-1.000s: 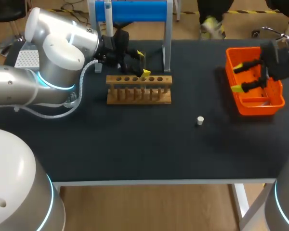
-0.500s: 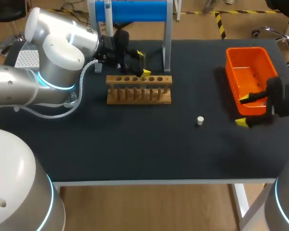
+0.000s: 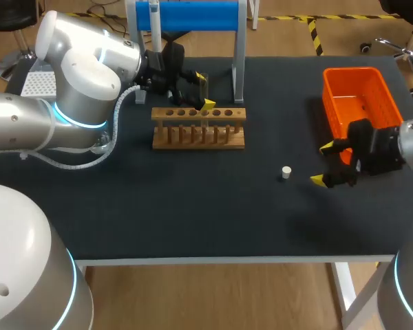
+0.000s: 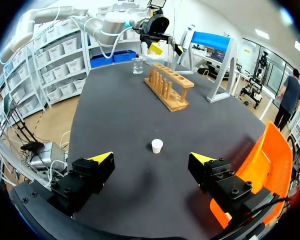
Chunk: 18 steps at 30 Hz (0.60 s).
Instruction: Invert the test tube, pick up the pipette, mount the tip to pipette, aspirate from beaker and dispense into the tube, eject the tip, return the pipette, and cap with the stopper.
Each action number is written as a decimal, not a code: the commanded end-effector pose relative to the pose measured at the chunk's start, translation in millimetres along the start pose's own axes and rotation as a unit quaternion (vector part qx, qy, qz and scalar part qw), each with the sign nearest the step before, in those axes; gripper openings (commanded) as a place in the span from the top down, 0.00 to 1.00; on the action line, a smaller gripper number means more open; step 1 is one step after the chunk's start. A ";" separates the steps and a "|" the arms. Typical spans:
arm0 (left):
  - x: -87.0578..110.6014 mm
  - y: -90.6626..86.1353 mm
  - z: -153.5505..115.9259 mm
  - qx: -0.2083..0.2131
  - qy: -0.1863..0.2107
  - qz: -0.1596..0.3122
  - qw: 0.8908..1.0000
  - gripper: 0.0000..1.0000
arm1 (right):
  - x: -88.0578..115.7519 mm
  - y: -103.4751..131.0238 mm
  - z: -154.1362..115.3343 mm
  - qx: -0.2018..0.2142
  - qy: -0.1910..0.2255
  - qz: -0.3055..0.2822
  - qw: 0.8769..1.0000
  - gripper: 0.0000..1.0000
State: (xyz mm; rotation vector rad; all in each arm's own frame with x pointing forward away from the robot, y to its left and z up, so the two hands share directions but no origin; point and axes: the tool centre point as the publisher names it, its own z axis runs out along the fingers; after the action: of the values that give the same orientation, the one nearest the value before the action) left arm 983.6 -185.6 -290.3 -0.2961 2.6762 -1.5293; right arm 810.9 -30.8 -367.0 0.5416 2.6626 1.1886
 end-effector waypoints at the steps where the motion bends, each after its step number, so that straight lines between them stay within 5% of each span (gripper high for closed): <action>1: -0.3 -0.1 0.1 -0.001 0.001 0.000 1.000 0.00 | -6.0 -0.2 23.6 0.010 -0.001 -0.005 1.000 0.00; 11: -0.3 -0.1 0.1 -0.001 0.001 0.000 1.000 0.00 | -4.8 -0.4 47.0 0.017 -0.001 -0.003 1.000 0.02; 18: -0.3 -0.1 0.1 -0.001 0.001 0.000 1.000 0.00 | 1.5 -3.5 59.8 0.023 0.009 -0.003 1.000 0.31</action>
State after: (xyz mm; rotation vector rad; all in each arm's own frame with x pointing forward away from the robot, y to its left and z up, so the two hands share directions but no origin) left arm 983.6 -185.6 -290.3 -0.2960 2.6762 -1.5293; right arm 823.5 3.5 -404.0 0.5304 2.7065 1.1476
